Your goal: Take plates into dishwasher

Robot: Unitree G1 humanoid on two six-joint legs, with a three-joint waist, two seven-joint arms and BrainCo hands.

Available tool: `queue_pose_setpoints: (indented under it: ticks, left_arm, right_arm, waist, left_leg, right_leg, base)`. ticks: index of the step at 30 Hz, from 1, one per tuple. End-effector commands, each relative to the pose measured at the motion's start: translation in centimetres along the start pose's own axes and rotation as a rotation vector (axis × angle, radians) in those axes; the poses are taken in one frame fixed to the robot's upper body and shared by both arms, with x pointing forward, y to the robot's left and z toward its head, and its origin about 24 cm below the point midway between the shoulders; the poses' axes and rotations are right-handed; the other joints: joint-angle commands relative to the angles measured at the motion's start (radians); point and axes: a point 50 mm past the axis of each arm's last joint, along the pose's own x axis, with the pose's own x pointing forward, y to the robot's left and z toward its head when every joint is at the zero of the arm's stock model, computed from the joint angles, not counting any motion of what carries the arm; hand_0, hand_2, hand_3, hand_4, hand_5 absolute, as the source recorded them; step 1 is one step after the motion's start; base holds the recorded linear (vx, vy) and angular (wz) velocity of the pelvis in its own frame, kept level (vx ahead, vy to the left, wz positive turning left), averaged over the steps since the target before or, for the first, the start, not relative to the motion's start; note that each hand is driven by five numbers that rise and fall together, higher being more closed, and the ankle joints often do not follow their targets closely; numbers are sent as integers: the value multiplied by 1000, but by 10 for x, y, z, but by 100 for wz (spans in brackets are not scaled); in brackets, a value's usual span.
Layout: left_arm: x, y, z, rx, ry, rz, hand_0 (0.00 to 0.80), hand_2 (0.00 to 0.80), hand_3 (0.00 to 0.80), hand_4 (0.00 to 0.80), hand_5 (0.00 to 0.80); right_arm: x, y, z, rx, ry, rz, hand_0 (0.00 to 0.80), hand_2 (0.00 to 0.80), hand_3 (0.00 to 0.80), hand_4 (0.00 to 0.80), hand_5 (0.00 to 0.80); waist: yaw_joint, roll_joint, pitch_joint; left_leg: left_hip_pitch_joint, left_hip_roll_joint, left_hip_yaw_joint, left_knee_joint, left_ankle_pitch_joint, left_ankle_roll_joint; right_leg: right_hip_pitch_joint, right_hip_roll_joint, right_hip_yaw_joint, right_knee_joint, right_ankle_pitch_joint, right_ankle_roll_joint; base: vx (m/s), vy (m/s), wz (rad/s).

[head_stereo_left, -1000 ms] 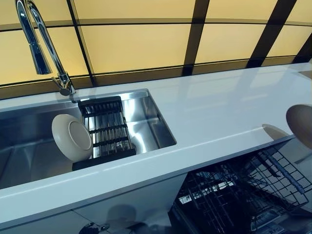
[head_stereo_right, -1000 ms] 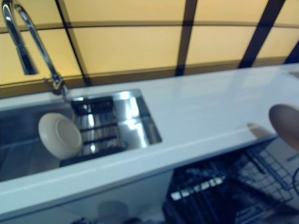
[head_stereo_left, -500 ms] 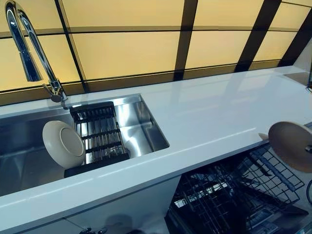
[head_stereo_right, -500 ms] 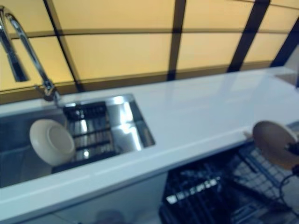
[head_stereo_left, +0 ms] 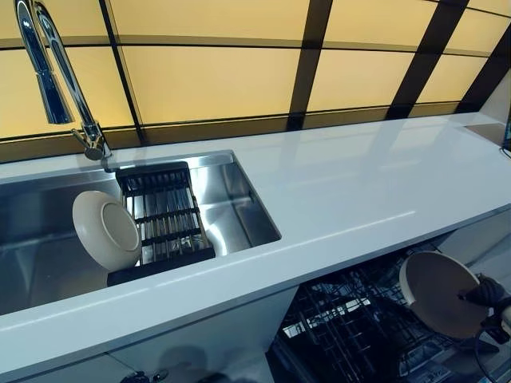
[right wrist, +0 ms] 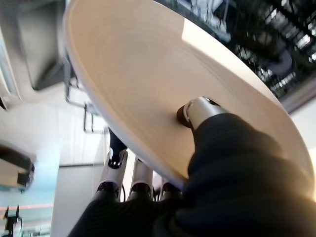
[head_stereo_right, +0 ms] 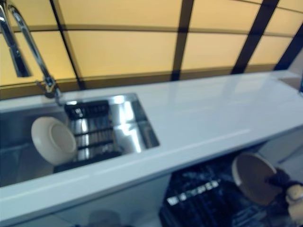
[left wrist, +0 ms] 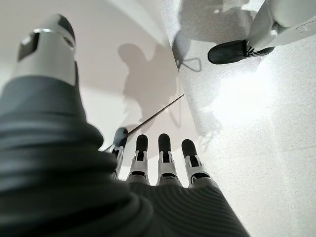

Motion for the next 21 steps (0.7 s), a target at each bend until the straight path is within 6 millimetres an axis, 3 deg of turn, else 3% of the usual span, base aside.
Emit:
queue_pose_setpoints:
  ticks: [1, 14, 21]
  left_arm:
    - [1, 6, 18, -14, -61, 15, 0, 0, 0, 0, 0]
    - [2, -2, 20, -36, -69, 8, 0, 0, 0, 0, 0]
    - [2, -7, 22, -55, -81, 3, 0, 0, 0, 0, 0]
  right_arm:
    - [-2, -12, 29, -93, -113, -15, 800, 800, 800, 800, 800]
    - [0, 43, 45, -41, -172, 117, 800, 800, 800, 800, 800]
    - [5, 72, 63, -129, -185, 121, 800, 800, 800, 800, 800]
  waist:
    - [2, 2, -5]
    - [1, 15, 7]
    - [17, 27, 17]
  left_leg:
    - [32, -6, 20, 30, -89, 43]
    - [35, -9, 23, 35, -92, 47]
    - [29, -13, 13, 40, -93, 48]
  right_leg:
    - [-74, -5, 15, -3, 153, 101]
    - [-72, -6, 18, 1, 150, 103]
    - [-72, -10, 15, -1, 150, 104]
  base:
    - [-5, -6, -13]
    - [-1, 2, -4]
    - [0, 0, 0]
